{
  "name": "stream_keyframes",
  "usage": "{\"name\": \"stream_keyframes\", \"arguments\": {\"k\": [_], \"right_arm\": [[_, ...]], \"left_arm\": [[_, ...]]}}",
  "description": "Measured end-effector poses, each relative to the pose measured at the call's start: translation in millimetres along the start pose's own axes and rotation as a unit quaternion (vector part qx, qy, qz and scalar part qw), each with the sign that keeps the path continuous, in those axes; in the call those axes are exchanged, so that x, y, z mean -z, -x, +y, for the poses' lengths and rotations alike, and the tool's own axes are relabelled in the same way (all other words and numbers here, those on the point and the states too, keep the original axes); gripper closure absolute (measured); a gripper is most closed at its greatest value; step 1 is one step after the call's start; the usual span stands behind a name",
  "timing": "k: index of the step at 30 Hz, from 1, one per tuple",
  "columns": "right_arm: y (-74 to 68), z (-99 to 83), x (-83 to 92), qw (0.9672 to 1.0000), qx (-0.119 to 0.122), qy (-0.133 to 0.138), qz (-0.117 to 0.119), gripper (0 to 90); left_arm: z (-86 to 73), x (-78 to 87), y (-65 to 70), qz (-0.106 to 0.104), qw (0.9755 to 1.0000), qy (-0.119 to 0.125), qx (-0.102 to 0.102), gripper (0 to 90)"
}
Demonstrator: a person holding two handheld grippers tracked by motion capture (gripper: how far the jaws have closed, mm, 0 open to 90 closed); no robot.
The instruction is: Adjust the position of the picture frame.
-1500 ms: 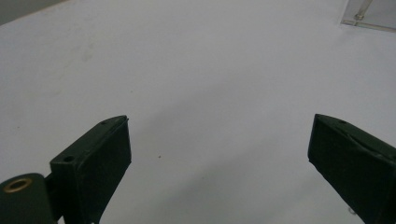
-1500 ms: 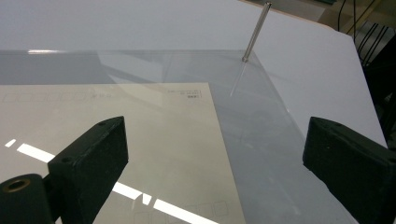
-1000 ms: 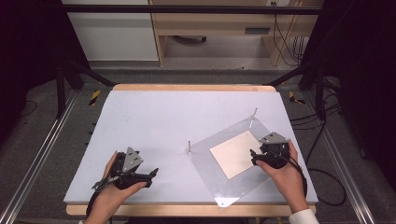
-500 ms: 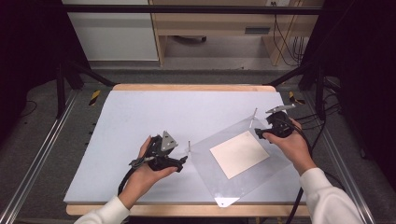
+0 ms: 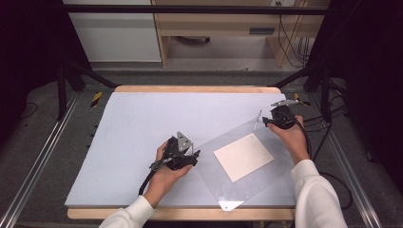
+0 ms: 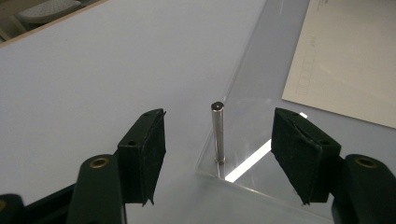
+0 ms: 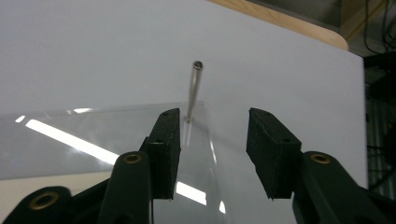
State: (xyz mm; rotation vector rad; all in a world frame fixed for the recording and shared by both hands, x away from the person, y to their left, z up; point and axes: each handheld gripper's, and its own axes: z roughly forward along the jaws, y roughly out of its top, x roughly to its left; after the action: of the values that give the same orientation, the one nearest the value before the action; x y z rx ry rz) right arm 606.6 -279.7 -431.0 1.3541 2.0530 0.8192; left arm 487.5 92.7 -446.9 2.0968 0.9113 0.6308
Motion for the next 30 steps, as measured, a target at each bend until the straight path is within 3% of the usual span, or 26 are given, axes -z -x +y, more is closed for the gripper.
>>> {"name": "stream_keyframes", "arguments": {"k": [3, 8, 10, 15, 24, 28, 30], "right_arm": [[-1.1, 1.1, -6.9, 1.0000, 0.003, 0.004, 0.002, 55.8], [-2.6, -1.1, -26.6, 0.9994, -0.016, 0.005, 0.029, 60.9], [-3.0, 0.4, -31.7, 0.9991, -0.026, 0.015, 0.029, 64.1], [-1.6, -1.9, -46.8, 0.9985, -0.047, 0.011, 0.026, 70.1], [-5.0, -3.1, -56.1, 0.9984, -0.046, 0.008, 0.033, 84.7], [-4.1, -3.3, -56.9, 0.9982, -0.049, 0.005, 0.033, 85.1], [-4.5, -3.4, -57.1, 0.9982, -0.051, 0.007, 0.031, 84.9]], "left_arm": [[-1.1, -5.8, 1.0, 0.003, 0.9999, 0.008, 0.013, 37.8], [-2.7, -12.7, 4.6, -0.002, 0.9995, 0.005, 0.031, 42.6], [-3.4, -14.5, 5.7, -0.002, 0.9992, 0.010, 0.040, 45.3], [-4.2, -17.7, 6.4, -0.006, 0.9983, 0.012, 0.056, 48.7], [-13.6, -13.4, 7.1, 0.000, 0.9984, 0.011, 0.055, 52.9], [-16.4, -14.1, 6.5, -0.002, 0.9981, 0.011, 0.061, 55.3], [-17.3, -17.3, 6.6, -0.008, 0.9978, 0.003, 0.066, 63.4]]}}
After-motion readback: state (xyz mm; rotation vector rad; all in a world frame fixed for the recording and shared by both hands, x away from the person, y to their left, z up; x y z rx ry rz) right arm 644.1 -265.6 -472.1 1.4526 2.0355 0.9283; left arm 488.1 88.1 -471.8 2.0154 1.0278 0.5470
